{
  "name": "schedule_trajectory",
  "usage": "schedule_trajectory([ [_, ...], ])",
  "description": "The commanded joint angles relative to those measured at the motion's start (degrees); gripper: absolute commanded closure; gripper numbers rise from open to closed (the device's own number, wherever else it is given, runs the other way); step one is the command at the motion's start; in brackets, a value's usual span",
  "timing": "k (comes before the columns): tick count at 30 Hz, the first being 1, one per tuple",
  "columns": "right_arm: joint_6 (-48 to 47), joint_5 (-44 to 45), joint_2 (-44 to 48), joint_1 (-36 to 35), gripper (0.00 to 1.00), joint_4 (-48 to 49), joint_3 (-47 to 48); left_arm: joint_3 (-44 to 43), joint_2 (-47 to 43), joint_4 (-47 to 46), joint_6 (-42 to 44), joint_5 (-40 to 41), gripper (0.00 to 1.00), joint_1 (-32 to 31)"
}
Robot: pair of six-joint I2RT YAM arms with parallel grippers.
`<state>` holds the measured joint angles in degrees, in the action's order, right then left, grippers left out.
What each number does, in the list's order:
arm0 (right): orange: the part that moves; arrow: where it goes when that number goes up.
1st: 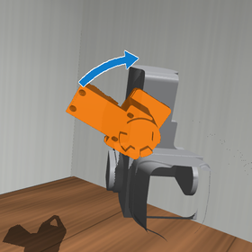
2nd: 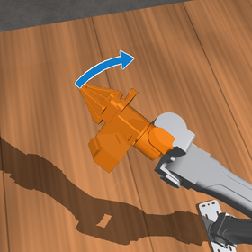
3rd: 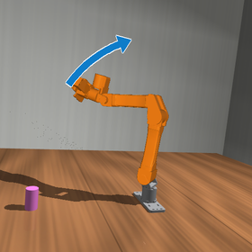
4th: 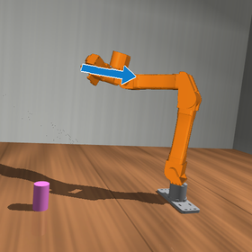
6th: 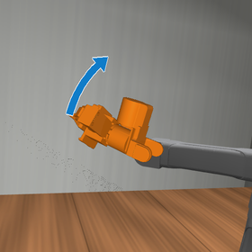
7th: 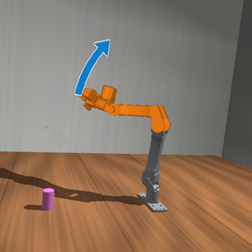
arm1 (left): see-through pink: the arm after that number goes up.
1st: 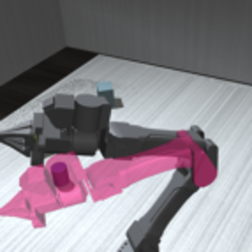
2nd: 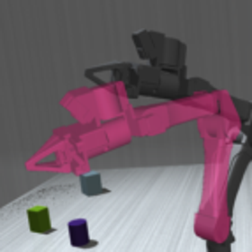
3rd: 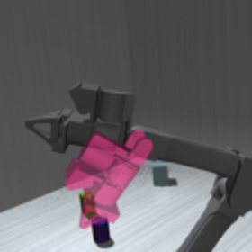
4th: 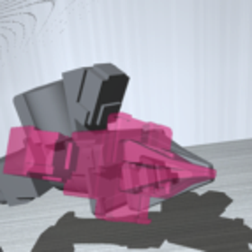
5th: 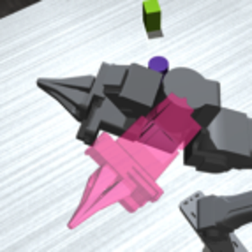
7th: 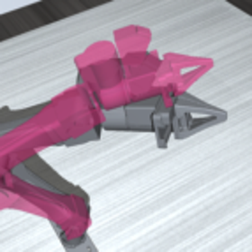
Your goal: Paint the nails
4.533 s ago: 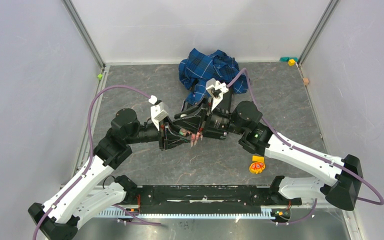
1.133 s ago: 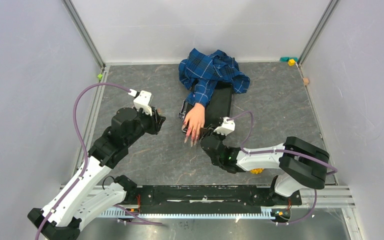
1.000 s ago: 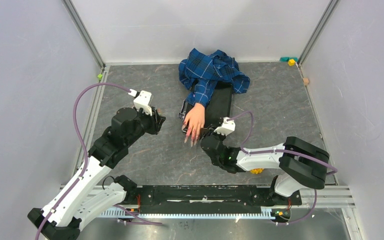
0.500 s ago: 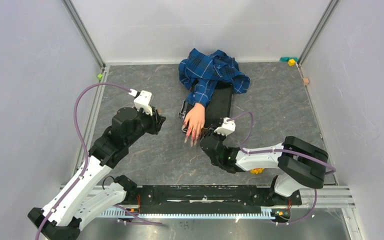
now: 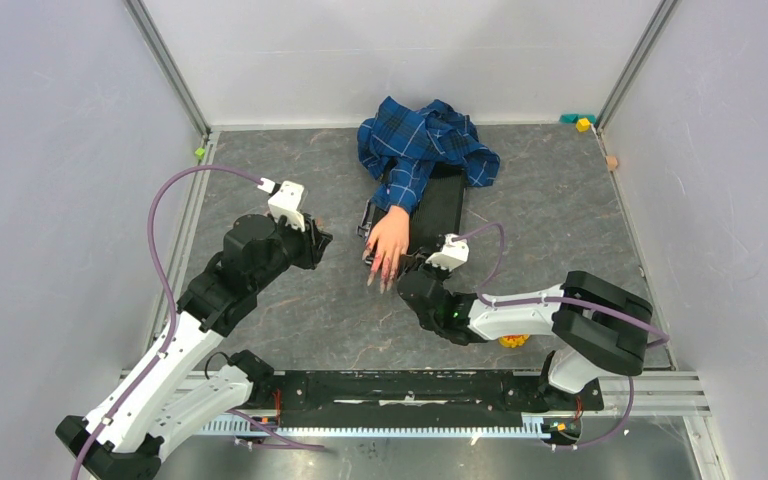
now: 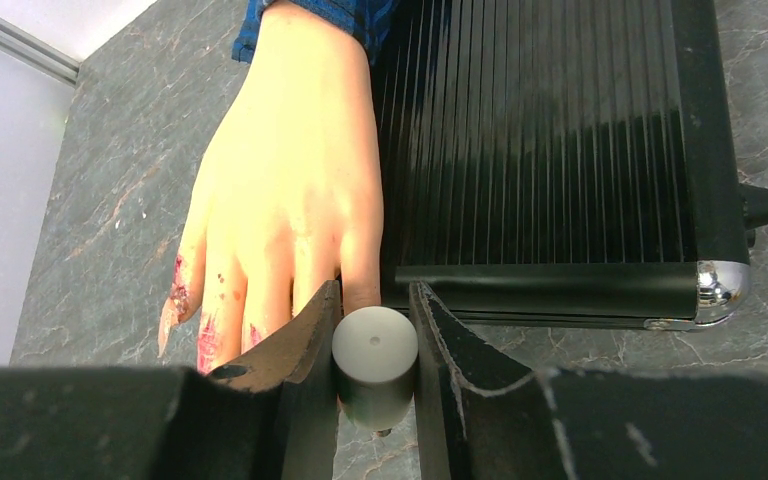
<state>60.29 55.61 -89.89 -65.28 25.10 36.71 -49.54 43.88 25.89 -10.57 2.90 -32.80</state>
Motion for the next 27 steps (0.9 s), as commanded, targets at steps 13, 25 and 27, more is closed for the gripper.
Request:
schedule_trajectory([
  [13,2.52,4.06,-1.29,-0.29,1.0,0.05,3.67,-0.21,-0.21,-1.32,2.31,-0.61,0.98,0.44],
  [25,3.46,5.01,-1.91,-0.31,1.0,-0.92,4.91,-0.21,-0.45,-1.37,2.22,-0.71,0.98,0.54],
  [27,3.58,5.31,-1.96,-0.25,1.0,-1.19,5.04,-0.21,-0.47,-1.37,2.22,-0.7,0.98,0.5],
])
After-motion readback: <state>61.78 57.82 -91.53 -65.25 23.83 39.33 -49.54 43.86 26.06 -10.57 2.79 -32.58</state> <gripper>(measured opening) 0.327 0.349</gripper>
